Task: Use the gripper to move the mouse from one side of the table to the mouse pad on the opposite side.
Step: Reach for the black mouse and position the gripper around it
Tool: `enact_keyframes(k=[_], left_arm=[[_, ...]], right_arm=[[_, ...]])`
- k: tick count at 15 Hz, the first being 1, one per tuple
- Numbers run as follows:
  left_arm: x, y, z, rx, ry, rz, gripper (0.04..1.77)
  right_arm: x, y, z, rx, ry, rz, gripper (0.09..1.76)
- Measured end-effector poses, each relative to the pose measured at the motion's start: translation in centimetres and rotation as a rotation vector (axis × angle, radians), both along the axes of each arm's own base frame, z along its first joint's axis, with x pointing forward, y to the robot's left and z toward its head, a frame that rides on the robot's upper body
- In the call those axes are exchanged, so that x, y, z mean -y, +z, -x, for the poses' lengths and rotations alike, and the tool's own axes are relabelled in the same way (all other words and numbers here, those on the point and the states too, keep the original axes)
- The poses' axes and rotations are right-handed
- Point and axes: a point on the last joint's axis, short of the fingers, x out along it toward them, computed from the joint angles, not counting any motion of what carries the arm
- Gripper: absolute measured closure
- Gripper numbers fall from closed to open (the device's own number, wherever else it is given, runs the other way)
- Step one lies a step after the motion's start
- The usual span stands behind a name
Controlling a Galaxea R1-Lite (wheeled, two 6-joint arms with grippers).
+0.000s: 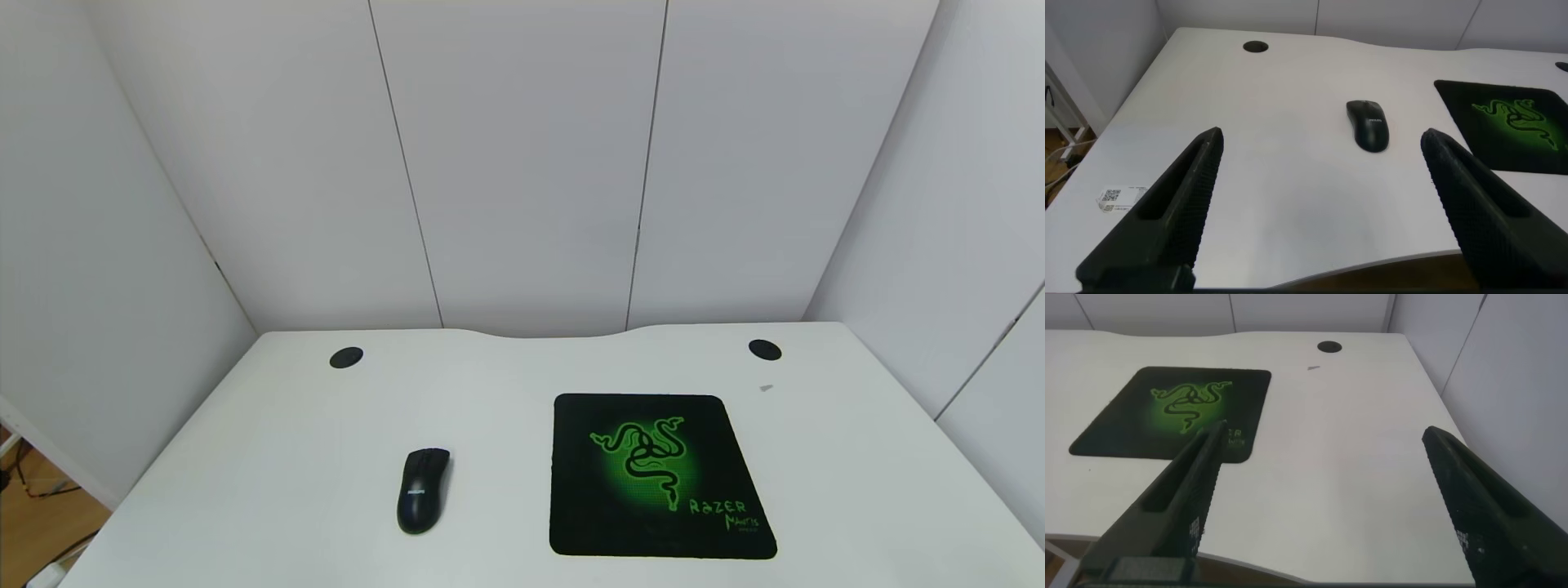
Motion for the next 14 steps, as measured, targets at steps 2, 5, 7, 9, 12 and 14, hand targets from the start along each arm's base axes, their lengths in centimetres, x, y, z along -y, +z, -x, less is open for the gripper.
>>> enact_keyframes(k=[2, 5, 7, 9, 12, 14], left_arm=[[0.0, 0.0, 0.0, 0.000, 0.000, -0.004, 0.09], [0.0, 0.8, 0.3, 0.020, -0.016, -0.027, 0.09], [0.1, 2.0, 0.7, 0.041, -0.029, -0.028, 0.09], [0.1, 4.1, 1.3, 0.064, -0.034, -0.029, 0.09], [0.1, 7.7, 1.3, 0.067, -0.026, -0.026, 0.09], [0.0, 10.0, 0.7, 0.054, -0.019, -0.023, 0.09]], right_arm=[[0.0, 0.0, 0.0, 0.000, 0.000, 0.000, 0.14], [0.0, 0.0, 0.0, 0.000, 0.001, 0.000, 0.14], [0.0, 0.0, 0.0, 0.000, 0.000, 0.000, 0.14], [0.0, 0.0, 0.0, 0.000, 0.001, 0.000, 0.14], [0.0, 0.0, 0.0, 0.000, 0.001, 0.000, 0.14], [0.0, 0.0, 0.0, 0.000, 0.001, 0.000, 0.14]])
